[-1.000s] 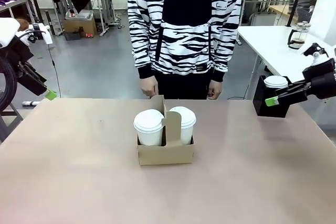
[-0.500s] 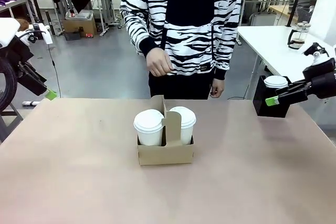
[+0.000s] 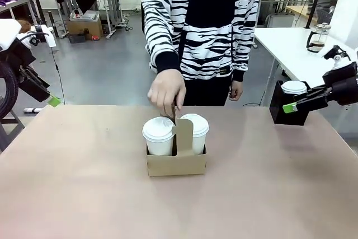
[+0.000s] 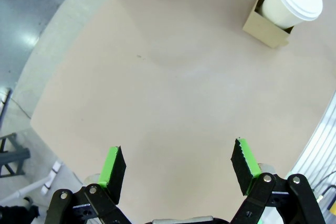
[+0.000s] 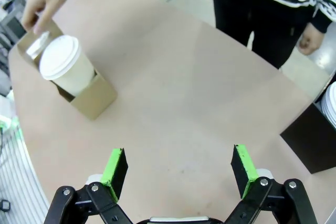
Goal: Pour a drink into a cup and package it in a carrier.
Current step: Insert the held 600 ml Paper Cup into the Cup Carrier.
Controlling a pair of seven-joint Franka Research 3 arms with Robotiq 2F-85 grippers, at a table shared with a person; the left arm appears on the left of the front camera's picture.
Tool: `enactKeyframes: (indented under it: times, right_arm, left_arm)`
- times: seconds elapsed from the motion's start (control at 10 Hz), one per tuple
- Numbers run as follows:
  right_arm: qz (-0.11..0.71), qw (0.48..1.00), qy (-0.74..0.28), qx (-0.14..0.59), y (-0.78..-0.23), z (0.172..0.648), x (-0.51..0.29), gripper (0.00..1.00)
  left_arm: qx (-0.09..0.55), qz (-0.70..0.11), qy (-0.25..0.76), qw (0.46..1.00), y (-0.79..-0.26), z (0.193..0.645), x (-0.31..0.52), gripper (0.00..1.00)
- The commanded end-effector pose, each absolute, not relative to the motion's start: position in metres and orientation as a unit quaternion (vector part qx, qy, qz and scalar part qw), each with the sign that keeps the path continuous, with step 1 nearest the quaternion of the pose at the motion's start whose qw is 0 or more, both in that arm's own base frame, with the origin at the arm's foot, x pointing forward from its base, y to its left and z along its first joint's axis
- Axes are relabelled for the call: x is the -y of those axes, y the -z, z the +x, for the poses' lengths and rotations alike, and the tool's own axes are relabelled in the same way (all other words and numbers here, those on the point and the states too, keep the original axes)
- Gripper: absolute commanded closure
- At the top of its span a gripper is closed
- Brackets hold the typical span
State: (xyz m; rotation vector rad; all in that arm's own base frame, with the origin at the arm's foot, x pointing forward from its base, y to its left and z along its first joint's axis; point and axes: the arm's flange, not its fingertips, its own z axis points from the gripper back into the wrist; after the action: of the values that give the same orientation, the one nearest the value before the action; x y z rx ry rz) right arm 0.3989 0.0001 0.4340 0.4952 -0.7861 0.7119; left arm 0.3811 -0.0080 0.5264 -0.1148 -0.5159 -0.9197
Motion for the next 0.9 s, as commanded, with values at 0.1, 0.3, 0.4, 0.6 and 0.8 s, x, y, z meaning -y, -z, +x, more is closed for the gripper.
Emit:
enactKeyframes:
  times: [0.1,0.3,0.4,0.6,0.8]
  right_arm:
    - [0.227,0.829,-0.347,0.375,-0.4352,0.4004,0.0009,0.0]
    - [0.227,0.829,-0.347,0.375,-0.4352,0.4004,0.0009,0.0]
    - [0.227,0.829,-0.347,0.375,-0.4352,0.4004,0.0009,0.0]
    - [0.227,0.829,-0.347,0.375,-0.4352,0.4004,0.0009,0.0]
    - [0.227,0.829,-0.347,0.375,-0.4352,0.4004,0.0009,0.0]
  left_arm:
    - [0.246,-0.054,0.438,0.863,-0.5268,0.3799,0.0077,0.0]
    - [0.246,-0.054,0.438,0.863,-0.5268,0.3799,0.0077,0.0]
    - [0.246,-0.054,0.438,0.863,-0.5268,0.3799,0.0077,0.0]
    - [0.246,-0.054,0.438,0.863,-0.5268,0.3799,0.0077,0.0]
    - [0.246,-0.054,0.438,0.863,-0.5268,0.3799,0.0077,0.0]
